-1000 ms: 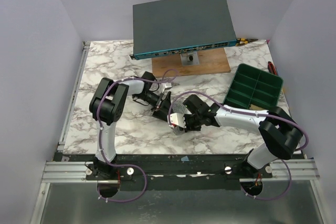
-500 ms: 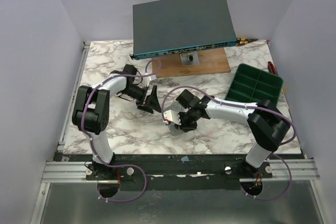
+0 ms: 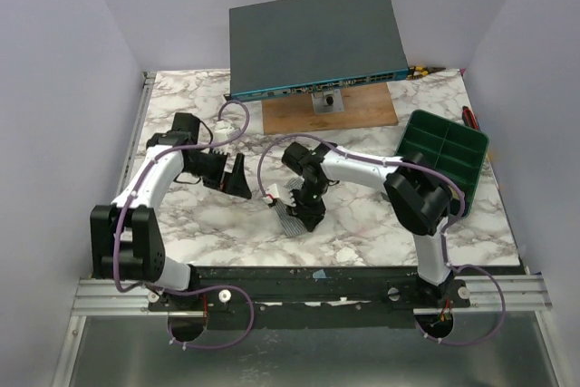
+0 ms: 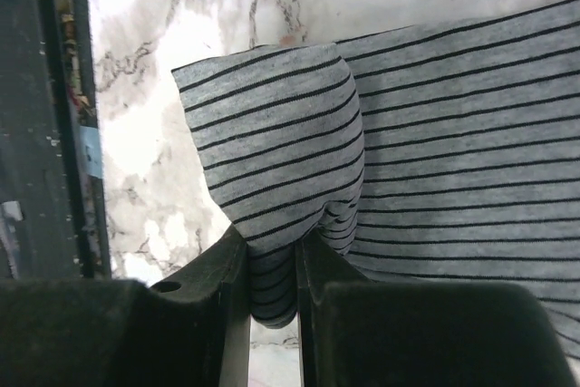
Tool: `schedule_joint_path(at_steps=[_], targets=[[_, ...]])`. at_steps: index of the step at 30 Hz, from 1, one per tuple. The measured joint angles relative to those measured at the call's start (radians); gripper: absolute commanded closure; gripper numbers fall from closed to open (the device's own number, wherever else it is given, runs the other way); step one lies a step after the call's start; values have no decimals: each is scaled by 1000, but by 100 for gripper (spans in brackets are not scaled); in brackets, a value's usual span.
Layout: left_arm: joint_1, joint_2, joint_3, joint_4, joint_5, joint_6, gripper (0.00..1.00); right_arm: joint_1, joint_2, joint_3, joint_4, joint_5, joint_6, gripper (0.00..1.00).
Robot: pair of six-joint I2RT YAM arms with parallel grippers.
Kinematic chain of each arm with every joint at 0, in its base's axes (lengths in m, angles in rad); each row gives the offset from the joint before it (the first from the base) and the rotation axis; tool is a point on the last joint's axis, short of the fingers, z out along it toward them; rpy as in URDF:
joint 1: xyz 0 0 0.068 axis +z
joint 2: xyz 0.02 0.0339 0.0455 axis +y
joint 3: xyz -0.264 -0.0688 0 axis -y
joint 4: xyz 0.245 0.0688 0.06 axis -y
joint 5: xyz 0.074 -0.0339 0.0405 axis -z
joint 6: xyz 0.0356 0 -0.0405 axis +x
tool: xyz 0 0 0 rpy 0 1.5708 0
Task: Roll the underwear
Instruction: Roll the underwear to the center of the board.
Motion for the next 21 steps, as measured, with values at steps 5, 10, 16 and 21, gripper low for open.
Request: schedule_joint_path(at_steps=[5,10,16,21], targets=[[15,-145,-39,-11,-93,61,1,-2,103,126,-137,-55,-2,93],[21,-270,-110,-13,-156,135,2,-8,214,242,-286,-123,-3,93],[16,-433,-203,-10,-237,229,2,-33,328,356,-423,-220,25,93],[-18,-484,-219,-10,-284,271,1,-69,361,363,-436,-299,109,94]])
